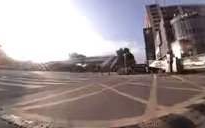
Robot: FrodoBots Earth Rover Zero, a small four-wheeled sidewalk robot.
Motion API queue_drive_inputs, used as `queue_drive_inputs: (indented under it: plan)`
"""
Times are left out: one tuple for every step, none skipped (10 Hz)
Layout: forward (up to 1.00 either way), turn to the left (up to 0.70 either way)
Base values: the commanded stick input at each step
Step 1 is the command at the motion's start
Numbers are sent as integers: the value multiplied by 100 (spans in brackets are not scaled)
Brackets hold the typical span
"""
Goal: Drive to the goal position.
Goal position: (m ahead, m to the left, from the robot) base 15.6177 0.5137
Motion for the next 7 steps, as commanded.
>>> queue_drive_inputs:
  plan:
    - [70, 0]
    - [70, 0]
    - [70, 0]
    - [70, 0]
    - [70, 0]
    - [70, 0]
    - [70, 0]
